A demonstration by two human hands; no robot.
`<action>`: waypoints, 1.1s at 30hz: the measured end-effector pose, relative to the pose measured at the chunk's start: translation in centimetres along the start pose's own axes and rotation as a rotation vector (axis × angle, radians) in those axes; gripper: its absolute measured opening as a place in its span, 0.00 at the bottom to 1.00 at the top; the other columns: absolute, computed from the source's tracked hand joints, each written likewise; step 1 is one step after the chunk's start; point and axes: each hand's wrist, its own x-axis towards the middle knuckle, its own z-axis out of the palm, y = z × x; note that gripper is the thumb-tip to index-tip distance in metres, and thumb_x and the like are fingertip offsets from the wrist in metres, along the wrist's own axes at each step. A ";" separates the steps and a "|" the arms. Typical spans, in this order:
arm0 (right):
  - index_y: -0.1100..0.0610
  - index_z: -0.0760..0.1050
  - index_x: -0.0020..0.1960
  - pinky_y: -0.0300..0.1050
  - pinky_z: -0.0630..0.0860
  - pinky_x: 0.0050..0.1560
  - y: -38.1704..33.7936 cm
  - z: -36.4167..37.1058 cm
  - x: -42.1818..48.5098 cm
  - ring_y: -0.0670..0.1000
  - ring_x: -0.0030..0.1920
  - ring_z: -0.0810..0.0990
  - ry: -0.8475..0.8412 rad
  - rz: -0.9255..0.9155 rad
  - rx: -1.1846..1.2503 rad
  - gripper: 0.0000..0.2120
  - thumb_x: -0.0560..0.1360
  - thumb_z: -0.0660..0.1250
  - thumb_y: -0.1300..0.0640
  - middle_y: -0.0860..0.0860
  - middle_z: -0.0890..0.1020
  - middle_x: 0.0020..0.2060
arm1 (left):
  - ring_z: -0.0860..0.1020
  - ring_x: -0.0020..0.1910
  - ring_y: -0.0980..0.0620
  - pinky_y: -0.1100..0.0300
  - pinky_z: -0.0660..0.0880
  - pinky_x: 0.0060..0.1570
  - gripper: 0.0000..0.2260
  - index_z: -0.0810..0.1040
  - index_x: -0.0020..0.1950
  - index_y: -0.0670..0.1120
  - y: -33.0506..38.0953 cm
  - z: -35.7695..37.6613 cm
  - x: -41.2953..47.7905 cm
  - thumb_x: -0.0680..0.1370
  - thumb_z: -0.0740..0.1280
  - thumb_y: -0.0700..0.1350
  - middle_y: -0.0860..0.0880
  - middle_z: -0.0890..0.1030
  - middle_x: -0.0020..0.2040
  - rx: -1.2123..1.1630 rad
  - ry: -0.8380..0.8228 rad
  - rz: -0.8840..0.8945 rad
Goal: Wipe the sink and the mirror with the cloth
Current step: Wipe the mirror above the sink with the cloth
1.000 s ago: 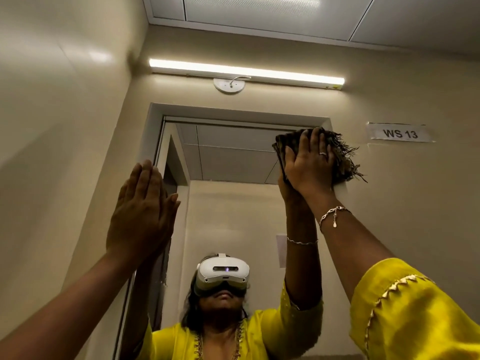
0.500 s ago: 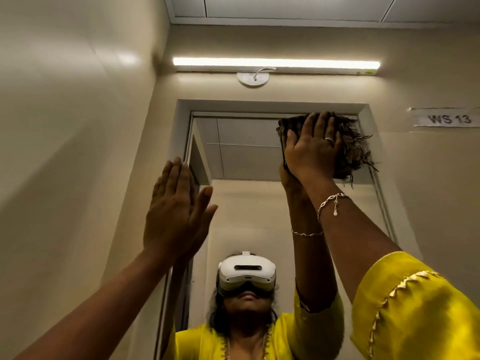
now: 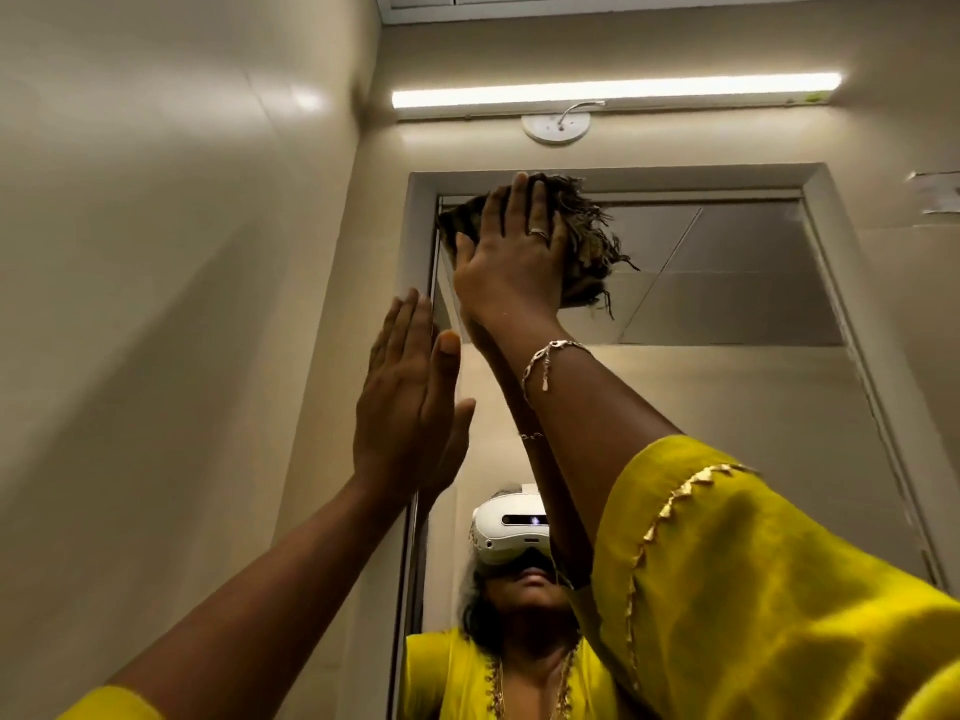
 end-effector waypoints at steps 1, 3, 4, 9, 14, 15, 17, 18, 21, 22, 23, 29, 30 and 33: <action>0.58 0.43 0.76 0.53 0.38 0.74 -0.4 0.0 0.1 0.56 0.75 0.39 -0.009 -0.020 0.005 0.28 0.80 0.45 0.46 0.57 0.42 0.76 | 0.49 0.73 0.55 0.59 0.48 0.72 0.36 0.55 0.73 0.41 0.1 0.1 0.0 0.76 0.39 0.65 0.50 0.52 0.73 -0.045 0.011 -0.037; 0.56 0.44 0.76 0.53 0.38 0.74 -0.9 0.0 0.2 0.56 0.76 0.39 -0.033 -0.067 0.006 0.28 0.80 0.46 0.47 0.56 0.43 0.76 | 0.48 0.72 0.57 0.57 0.48 0.72 0.41 0.54 0.74 0.42 0.4 0.1 -0.1 0.72 0.35 0.70 0.53 0.52 0.72 -0.136 0.027 -0.072; 0.55 0.45 0.76 0.53 0.39 0.74 -1.1 -0.1 0.3 0.55 0.76 0.39 -0.045 -0.096 0.004 0.27 0.80 0.46 0.47 0.55 0.43 0.76 | 0.49 0.71 0.58 0.60 0.49 0.71 0.44 0.55 0.73 0.43 0.8 -0.3 -0.2 0.70 0.34 0.72 0.52 0.53 0.73 -0.173 0.028 -0.097; 0.53 0.49 0.75 0.52 0.41 0.74 -1.3 -0.1 0.0 0.54 0.76 0.42 -0.063 -0.197 0.013 0.26 0.80 0.46 0.46 0.53 0.46 0.76 | 0.52 0.71 0.55 0.55 0.53 0.70 0.46 0.56 0.73 0.42 2.1 -1.4 -0.3 0.68 0.35 0.73 0.43 0.59 0.74 -0.261 0.038 -0.134; 0.52 0.49 0.75 0.53 0.42 0.74 -1.6 0.4 -1.7 0.54 0.76 0.42 -0.066 -0.199 0.009 0.25 0.80 0.46 0.46 0.52 0.48 0.77 | 0.52 0.70 0.56 0.55 0.54 0.71 0.44 0.55 0.73 0.42 1.9 -1.3 -0.2 0.70 0.34 0.71 0.41 0.58 0.74 -0.207 0.032 -0.114; 0.52 0.49 0.75 0.53 0.42 0.74 -1.7 0.4 -2.0 0.54 0.76 0.42 -0.068 -0.198 0.004 0.25 0.80 0.46 0.46 0.53 0.47 0.77 | 0.51 0.70 0.56 0.53 0.55 0.71 0.44 0.54 0.74 0.42 1.9 -1.3 -0.2 0.70 0.34 0.71 0.41 0.58 0.74 -0.190 0.029 -0.107; 0.52 0.48 0.75 0.53 0.42 0.74 -1.6 0.3 -2.7 0.54 0.76 0.42 -0.079 -0.206 -0.005 0.25 0.81 0.45 0.46 0.53 0.47 0.77 | 0.51 0.70 0.56 0.49 0.57 0.71 0.44 0.52 0.74 0.42 2.0 -1.4 -0.2 0.70 0.34 0.71 0.42 0.56 0.75 -0.163 0.019 -0.102; 0.52 0.47 0.75 0.53 0.42 0.74 -1.5 0.3 -3.0 0.54 0.76 0.42 -0.084 -0.213 -0.013 0.25 0.81 0.44 0.46 0.53 0.46 0.76 | 0.50 0.71 0.56 0.47 0.59 0.71 0.44 0.51 0.74 0.42 2.0 -1.4 -0.1 0.70 0.34 0.71 0.42 0.55 0.75 -0.153 0.013 -0.099; 0.53 0.45 0.76 0.53 0.42 0.74 -1.3 0.4 -4.0 0.55 0.76 0.40 -0.104 -0.234 -0.041 0.26 0.81 0.44 0.46 0.53 0.45 0.76 | 0.49 0.72 0.55 0.45 0.59 0.70 0.44 0.48 0.74 0.42 2.0 -1.4 -0.2 0.70 0.34 0.71 0.42 0.51 0.76 -0.110 -0.002 -0.097; 0.53 0.44 0.76 0.53 0.42 0.74 -1.2 0.5 -4.3 0.55 0.76 0.40 -0.111 -0.236 -0.047 0.26 0.81 0.44 0.45 0.53 0.44 0.76 | 0.48 0.72 0.55 0.46 0.58 0.71 0.44 0.48 0.74 0.42 1.9 -1.4 -0.2 0.70 0.34 0.71 0.42 0.51 0.76 -0.093 -0.006 -0.098; 0.53 0.43 0.76 0.53 0.41 0.74 -1.1 0.5 -4.5 0.55 0.76 0.40 -0.116 -0.235 -0.050 0.27 0.81 0.44 0.45 0.53 0.44 0.76 | 0.47 0.72 0.55 0.48 0.56 0.72 0.43 0.47 0.74 0.42 1.9 -1.3 -0.3 0.70 0.34 0.71 0.42 0.50 0.76 -0.074 -0.010 -0.095; 0.52 0.43 0.76 0.52 0.37 0.74 0.5 -0.5 -5.1 0.54 0.76 0.39 -0.112 -0.183 -0.005 0.26 0.81 0.44 0.46 0.53 0.43 0.76 | 0.47 0.74 0.51 0.55 0.50 0.72 0.41 0.50 0.74 0.41 2.0 -1.1 -0.5 0.73 0.34 0.69 0.41 0.51 0.76 0.126 -0.051 -0.038; 0.53 0.43 0.76 0.52 0.37 0.74 1.1 -0.8 -5.2 0.54 0.76 0.39 -0.099 -0.169 0.006 0.26 0.81 0.44 0.46 0.53 0.43 0.76 | 0.47 0.74 0.50 0.56 0.49 0.72 0.41 0.50 0.74 0.40 2.0 -1.1 -0.5 0.73 0.33 0.69 0.41 0.52 0.76 0.168 -0.060 -0.034; 0.53 0.45 0.76 0.52 0.38 0.74 3.7 -1.7 -5.5 0.55 0.76 0.40 -0.063 -0.143 0.015 0.26 0.81 0.45 0.47 0.53 0.45 0.76 | 0.48 0.74 0.48 0.56 0.47 0.72 0.41 0.51 0.74 0.39 1.9 -0.9 -0.5 0.74 0.33 0.68 0.40 0.52 0.76 0.263 -0.090 -0.018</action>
